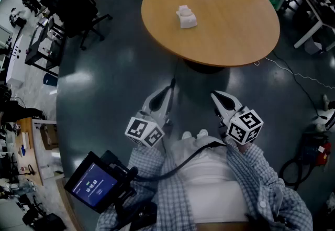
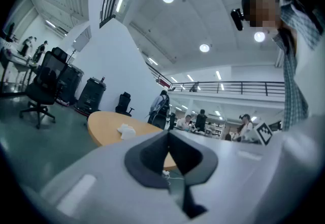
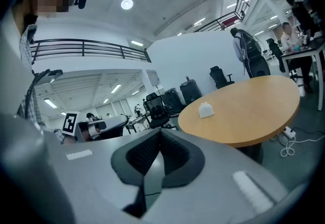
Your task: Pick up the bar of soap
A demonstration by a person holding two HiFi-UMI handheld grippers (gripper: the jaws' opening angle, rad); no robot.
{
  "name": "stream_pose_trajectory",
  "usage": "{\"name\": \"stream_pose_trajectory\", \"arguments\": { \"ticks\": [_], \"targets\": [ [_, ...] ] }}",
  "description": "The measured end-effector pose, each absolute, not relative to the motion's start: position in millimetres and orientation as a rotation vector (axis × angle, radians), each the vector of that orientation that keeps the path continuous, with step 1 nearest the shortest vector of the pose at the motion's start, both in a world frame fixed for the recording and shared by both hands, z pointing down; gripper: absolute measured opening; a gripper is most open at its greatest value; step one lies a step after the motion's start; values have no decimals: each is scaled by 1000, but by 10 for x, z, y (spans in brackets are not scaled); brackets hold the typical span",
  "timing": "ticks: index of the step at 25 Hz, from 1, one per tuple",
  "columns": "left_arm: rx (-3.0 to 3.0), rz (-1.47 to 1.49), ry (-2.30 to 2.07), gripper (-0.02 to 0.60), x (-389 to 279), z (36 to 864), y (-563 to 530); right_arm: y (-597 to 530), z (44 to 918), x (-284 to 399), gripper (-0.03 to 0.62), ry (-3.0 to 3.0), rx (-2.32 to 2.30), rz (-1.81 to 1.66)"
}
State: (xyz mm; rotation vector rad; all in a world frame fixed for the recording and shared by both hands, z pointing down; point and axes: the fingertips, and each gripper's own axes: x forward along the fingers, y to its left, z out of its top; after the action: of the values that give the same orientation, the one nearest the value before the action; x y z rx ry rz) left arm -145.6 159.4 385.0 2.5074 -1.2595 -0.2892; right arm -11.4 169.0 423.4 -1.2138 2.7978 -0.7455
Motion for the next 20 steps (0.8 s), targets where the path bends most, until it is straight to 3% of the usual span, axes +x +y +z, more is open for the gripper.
{"name": "stream_pose_trajectory", "arguments": {
  "ticks": [20],
  "targets": [
    [2491, -238, -1246, -3, -1283, 3849, 1523, 1632, 4275, 17, 3, 2780, -1245, -778]
  ]
}}
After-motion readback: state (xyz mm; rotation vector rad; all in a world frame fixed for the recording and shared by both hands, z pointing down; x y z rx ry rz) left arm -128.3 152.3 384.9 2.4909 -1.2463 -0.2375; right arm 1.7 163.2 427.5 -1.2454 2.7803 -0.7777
